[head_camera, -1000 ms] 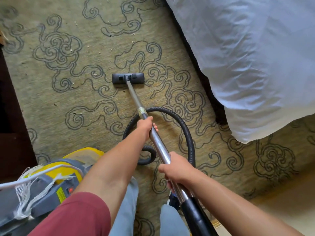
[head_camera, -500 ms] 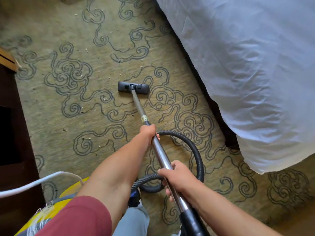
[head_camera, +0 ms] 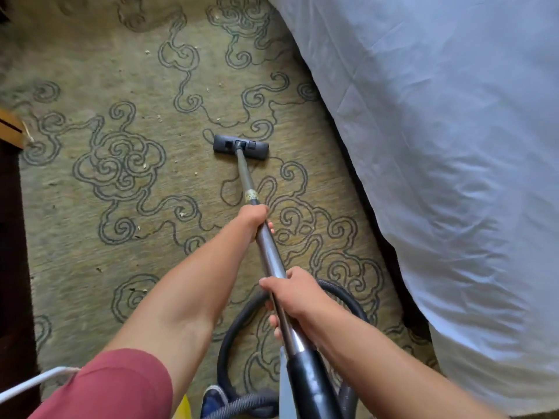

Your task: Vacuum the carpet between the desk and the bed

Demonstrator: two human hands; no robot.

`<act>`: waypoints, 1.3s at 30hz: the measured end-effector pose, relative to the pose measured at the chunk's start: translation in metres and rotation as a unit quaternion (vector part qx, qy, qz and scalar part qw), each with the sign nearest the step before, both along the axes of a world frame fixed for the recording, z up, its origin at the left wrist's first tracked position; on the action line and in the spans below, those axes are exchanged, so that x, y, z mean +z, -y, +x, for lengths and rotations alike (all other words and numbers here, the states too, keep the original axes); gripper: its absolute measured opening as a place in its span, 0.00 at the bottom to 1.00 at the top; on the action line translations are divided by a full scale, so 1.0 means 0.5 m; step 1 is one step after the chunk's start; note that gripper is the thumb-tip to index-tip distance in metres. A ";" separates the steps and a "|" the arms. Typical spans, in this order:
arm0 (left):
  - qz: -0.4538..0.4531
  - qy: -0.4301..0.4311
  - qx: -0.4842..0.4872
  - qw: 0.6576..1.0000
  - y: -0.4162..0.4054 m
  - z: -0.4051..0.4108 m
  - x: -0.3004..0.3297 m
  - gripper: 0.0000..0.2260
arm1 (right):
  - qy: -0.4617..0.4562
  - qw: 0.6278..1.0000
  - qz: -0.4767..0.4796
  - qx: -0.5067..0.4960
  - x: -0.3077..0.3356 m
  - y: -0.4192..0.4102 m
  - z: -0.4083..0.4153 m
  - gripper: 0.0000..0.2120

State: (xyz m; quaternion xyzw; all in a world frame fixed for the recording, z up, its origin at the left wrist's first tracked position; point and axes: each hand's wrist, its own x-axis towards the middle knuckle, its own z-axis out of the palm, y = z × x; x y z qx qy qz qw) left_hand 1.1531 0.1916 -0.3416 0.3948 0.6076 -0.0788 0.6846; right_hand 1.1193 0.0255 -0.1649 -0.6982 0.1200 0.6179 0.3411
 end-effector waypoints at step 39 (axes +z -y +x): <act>-0.010 -0.024 0.077 0.997 -0.868 0.633 -0.048 0.08 | 0.058 0.983 0.065 0.159 -0.095 -0.841 0.697 0.34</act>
